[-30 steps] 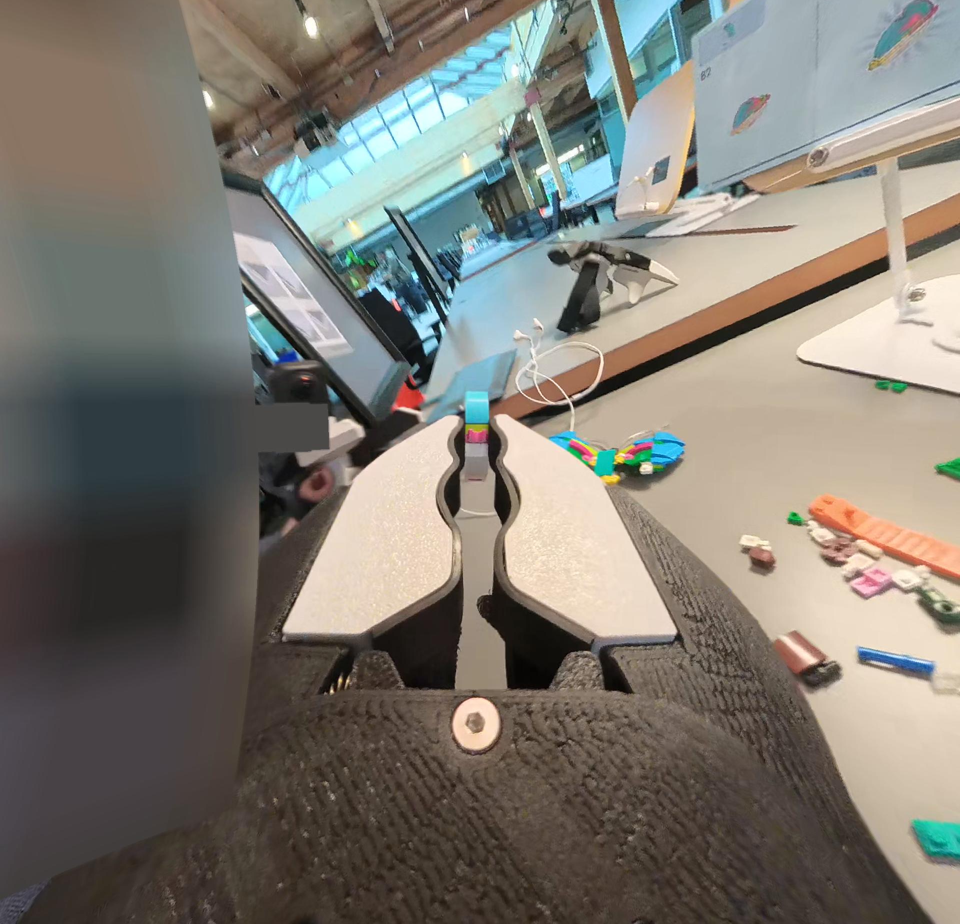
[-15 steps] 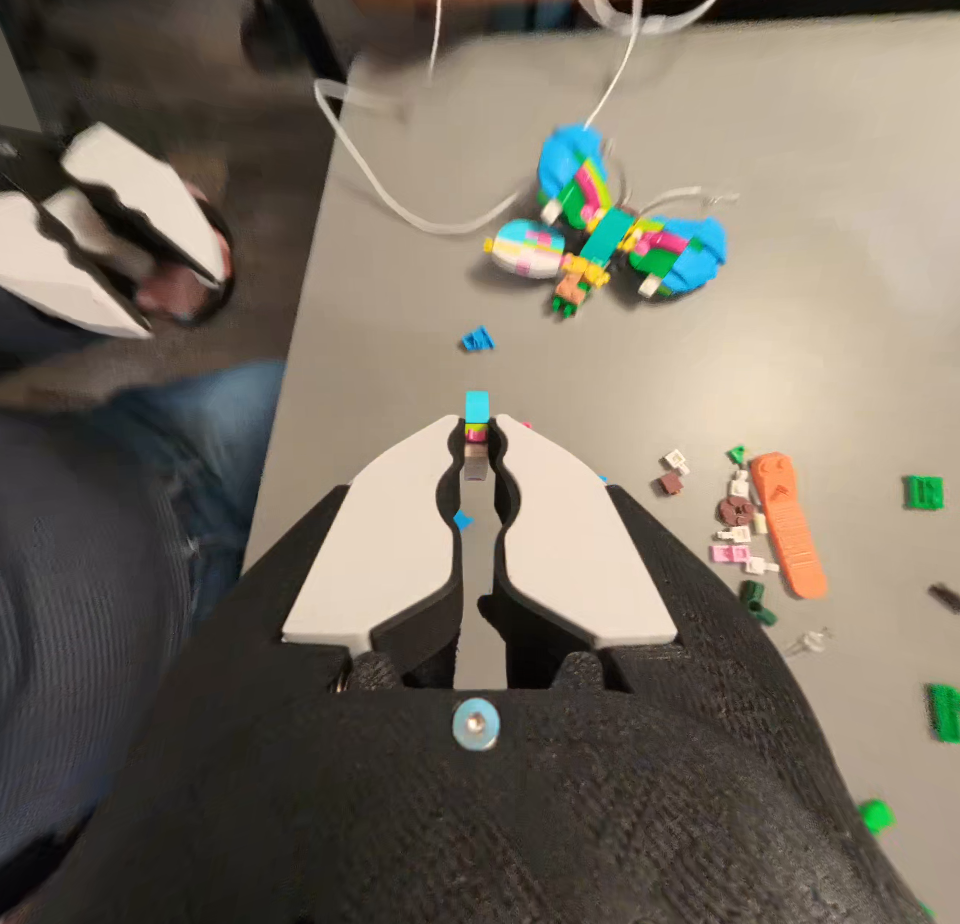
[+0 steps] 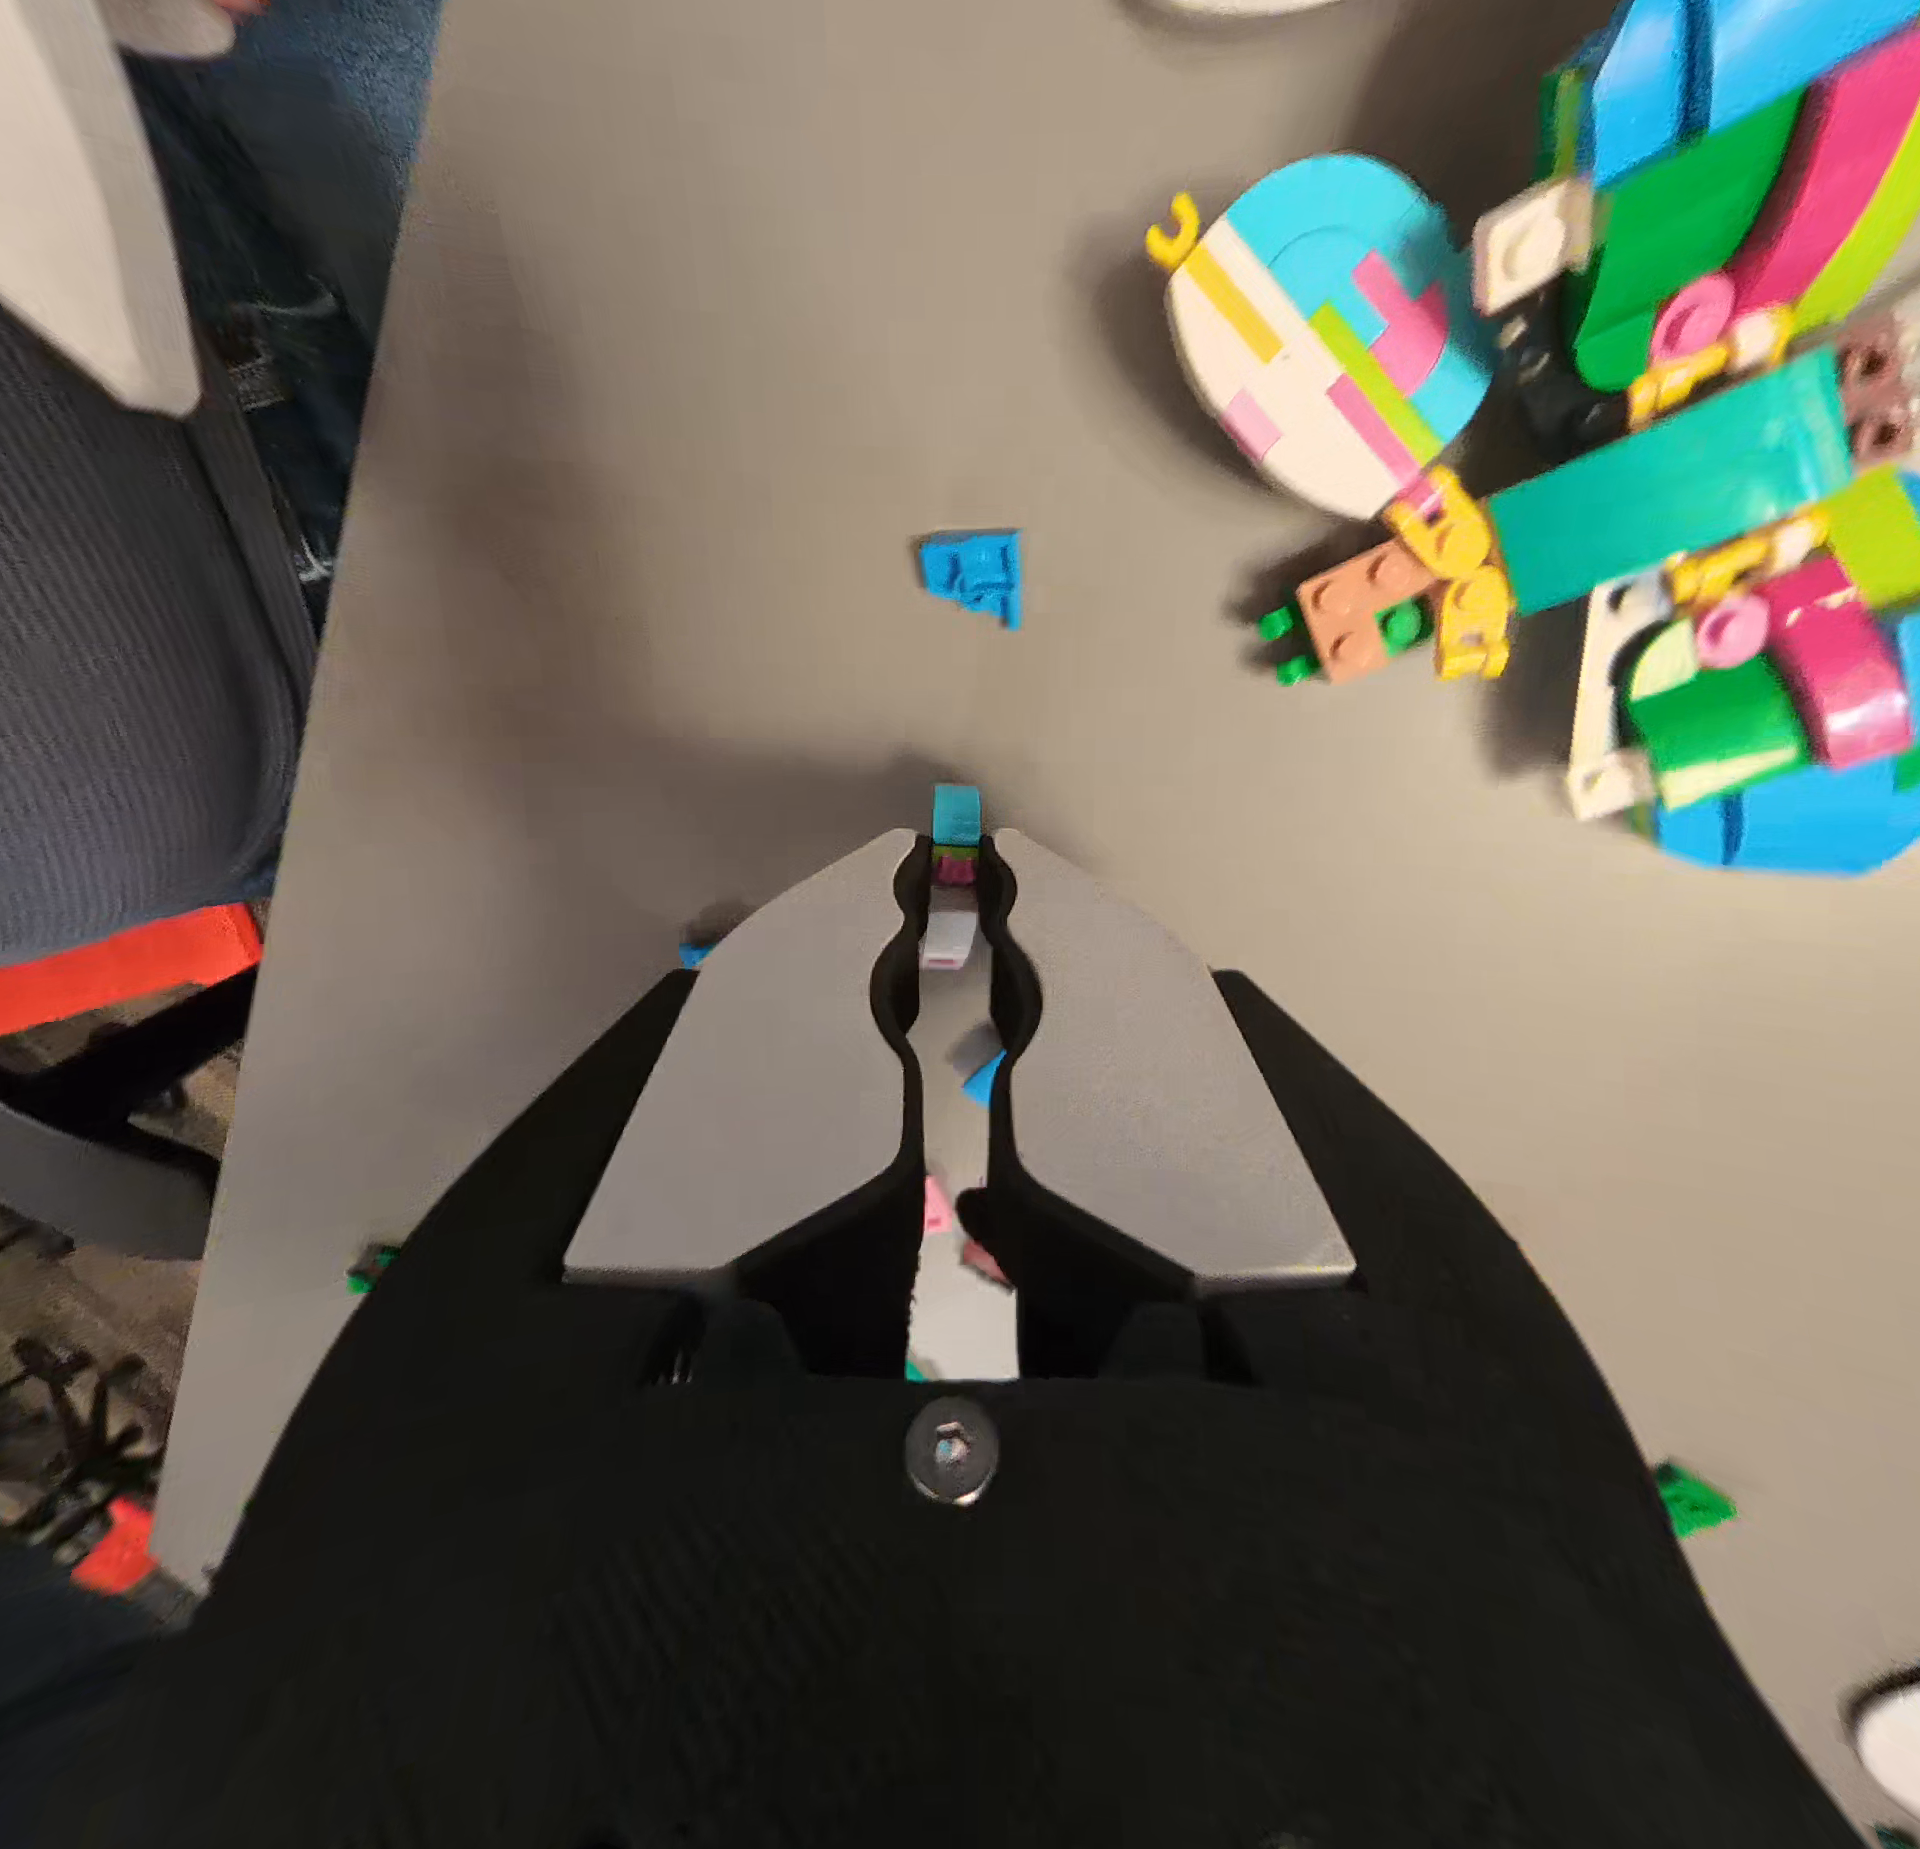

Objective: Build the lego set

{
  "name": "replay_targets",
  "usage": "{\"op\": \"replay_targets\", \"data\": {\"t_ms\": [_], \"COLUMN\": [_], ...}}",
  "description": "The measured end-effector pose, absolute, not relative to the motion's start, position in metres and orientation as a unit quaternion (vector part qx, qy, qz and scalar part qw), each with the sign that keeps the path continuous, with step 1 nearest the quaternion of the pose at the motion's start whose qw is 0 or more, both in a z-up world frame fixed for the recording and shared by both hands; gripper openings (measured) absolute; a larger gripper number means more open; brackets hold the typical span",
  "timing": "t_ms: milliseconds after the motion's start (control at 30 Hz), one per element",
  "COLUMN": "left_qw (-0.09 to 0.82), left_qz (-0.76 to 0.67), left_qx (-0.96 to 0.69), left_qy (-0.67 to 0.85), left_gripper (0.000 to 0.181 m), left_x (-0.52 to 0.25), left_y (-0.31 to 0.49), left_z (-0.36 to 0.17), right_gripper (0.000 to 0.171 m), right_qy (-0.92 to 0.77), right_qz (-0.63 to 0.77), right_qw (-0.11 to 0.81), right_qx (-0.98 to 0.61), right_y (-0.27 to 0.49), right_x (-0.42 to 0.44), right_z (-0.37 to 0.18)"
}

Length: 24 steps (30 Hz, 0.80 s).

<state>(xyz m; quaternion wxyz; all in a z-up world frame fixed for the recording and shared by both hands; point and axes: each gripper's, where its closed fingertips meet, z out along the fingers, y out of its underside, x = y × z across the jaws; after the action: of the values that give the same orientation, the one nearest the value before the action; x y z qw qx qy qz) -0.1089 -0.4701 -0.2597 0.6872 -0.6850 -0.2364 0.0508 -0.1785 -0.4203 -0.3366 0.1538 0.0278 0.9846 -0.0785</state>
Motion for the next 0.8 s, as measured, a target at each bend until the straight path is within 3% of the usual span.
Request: {"op": "replay_targets", "data": {"t_ms": [33,167,333,500,800], "left_qw": [0.689,0.684,0.693,0.693,0.688], "left_qz": [0.051,0.045,0.049,0.04,0.063], "left_qx": [-0.682,-0.681,-0.666,-0.666,-0.674], "left_qy": [-0.241,-0.256,-0.272,-0.274,-0.263], "left_gripper": [0.028,0.03,0.03,0.03,0.03], "left_x": [-0.111,-0.115,-0.122,-0.128,-0.128], "left_y": [-0.47,-0.472,-0.48,-0.475,-0.476], "left_z": [-0.259,-0.265,-0.273,-0.282,-0.28], "right_gripper": [0.009,0.05,0.053,0.045,0.043], "right_qy": [0.985,0.988,0.937,0.845,0.873], "right_qz": [-0.08,-0.132,-0.299,-0.383,-0.3], "right_qw": [0.152,0.067,-0.05,-0.092,-0.154], "right_qx": [0.026,0.055,0.175,0.361,0.352], "right_y": [-0.424,-0.427,-0.417,-0.414,-0.431], "right_x": [-0.183,-0.205,-0.203,-0.2,-0.201], "right_z": [-0.34,-0.338,-0.326,-0.331,-0.35]}}
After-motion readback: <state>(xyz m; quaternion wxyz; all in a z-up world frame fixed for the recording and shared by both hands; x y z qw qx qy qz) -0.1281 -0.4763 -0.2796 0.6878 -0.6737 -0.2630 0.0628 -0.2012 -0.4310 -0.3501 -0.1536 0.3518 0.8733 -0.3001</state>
